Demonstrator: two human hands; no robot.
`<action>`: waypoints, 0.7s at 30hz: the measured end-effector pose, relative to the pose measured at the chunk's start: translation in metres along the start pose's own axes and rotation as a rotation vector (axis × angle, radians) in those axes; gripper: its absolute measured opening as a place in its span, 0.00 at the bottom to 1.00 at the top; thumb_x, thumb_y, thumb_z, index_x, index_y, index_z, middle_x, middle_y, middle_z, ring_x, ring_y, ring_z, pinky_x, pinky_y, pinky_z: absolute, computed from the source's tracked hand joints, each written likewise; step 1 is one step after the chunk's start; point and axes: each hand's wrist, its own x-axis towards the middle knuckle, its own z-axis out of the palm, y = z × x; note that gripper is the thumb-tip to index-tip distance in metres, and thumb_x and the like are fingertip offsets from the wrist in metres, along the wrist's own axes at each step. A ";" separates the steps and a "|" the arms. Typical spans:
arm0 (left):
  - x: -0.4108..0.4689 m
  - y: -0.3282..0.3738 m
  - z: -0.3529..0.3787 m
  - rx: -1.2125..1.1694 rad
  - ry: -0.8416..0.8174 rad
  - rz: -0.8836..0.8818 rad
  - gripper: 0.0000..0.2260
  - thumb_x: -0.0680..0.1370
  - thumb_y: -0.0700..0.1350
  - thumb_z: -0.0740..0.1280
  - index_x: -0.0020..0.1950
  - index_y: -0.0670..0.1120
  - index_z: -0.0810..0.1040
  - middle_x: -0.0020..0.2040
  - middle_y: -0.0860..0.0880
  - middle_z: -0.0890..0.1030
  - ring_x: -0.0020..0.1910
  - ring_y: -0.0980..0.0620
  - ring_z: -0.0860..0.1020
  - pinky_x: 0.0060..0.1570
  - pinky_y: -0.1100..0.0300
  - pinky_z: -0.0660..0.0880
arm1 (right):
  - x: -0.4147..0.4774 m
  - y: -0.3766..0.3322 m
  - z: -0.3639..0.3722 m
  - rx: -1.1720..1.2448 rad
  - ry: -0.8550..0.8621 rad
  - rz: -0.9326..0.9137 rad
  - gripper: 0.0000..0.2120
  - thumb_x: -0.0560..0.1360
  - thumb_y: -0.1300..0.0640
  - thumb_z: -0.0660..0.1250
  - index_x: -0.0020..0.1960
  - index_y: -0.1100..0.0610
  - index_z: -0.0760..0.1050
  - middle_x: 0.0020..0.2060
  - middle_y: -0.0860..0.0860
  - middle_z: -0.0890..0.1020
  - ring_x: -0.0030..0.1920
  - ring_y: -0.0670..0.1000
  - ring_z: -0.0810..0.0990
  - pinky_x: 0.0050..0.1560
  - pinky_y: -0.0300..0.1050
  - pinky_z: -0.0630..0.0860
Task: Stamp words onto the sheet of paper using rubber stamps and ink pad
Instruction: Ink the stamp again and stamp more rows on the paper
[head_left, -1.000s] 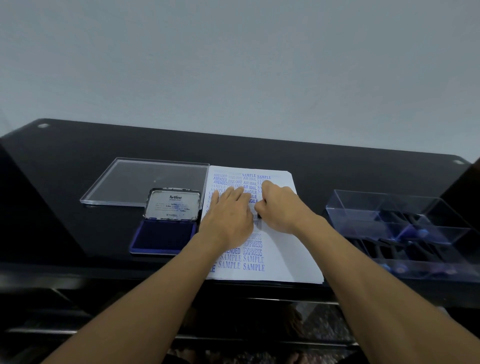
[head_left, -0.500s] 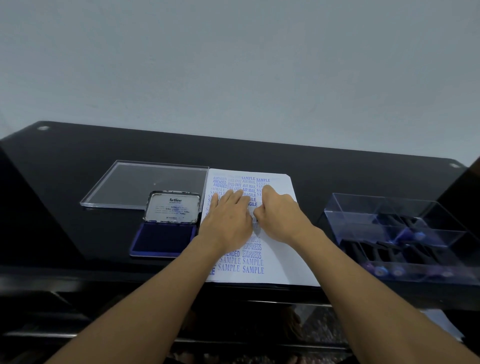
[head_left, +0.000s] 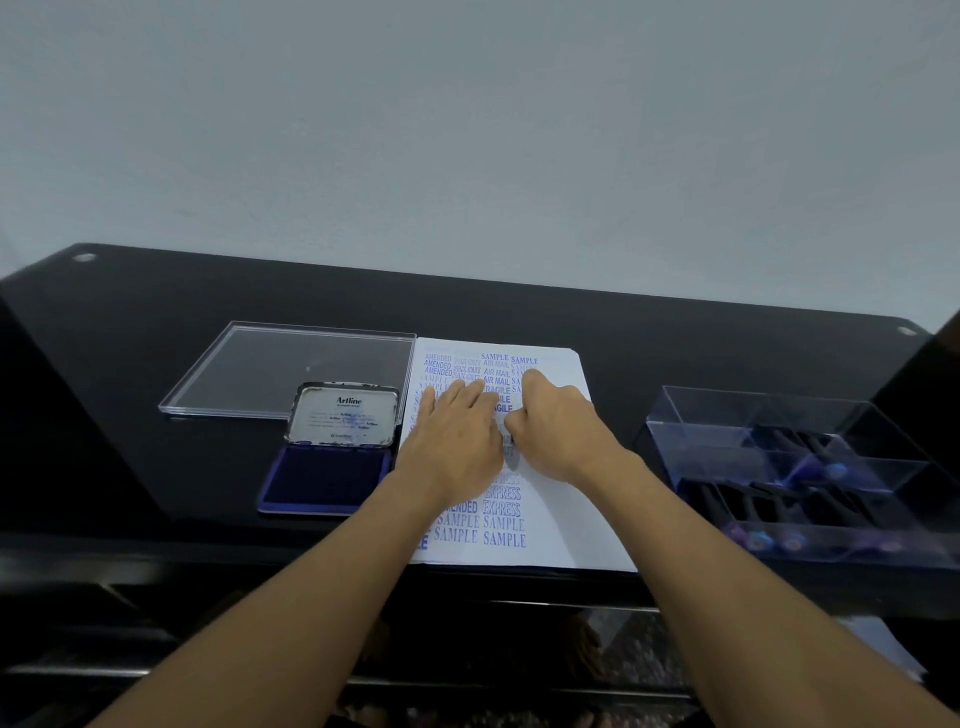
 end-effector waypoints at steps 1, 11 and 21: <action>0.000 0.000 0.000 0.001 -0.001 -0.001 0.22 0.83 0.46 0.50 0.77 0.46 0.62 0.78 0.47 0.60 0.78 0.47 0.54 0.77 0.42 0.45 | -0.001 0.000 0.001 -0.002 0.014 -0.007 0.07 0.79 0.56 0.59 0.46 0.56 0.62 0.37 0.54 0.73 0.33 0.52 0.68 0.31 0.46 0.63; -0.001 0.002 -0.002 -0.008 -0.002 0.005 0.21 0.83 0.46 0.50 0.76 0.46 0.62 0.78 0.47 0.60 0.78 0.48 0.54 0.77 0.43 0.45 | 0.000 0.001 0.002 0.001 0.008 -0.006 0.09 0.80 0.56 0.59 0.43 0.55 0.62 0.37 0.54 0.73 0.34 0.52 0.68 0.31 0.46 0.64; 0.002 -0.001 0.002 -0.010 0.013 0.003 0.21 0.82 0.46 0.50 0.75 0.46 0.64 0.76 0.47 0.63 0.77 0.48 0.57 0.77 0.42 0.47 | 0.001 0.001 0.003 0.006 0.020 0.014 0.09 0.79 0.56 0.59 0.42 0.55 0.61 0.37 0.55 0.73 0.34 0.53 0.69 0.32 0.47 0.64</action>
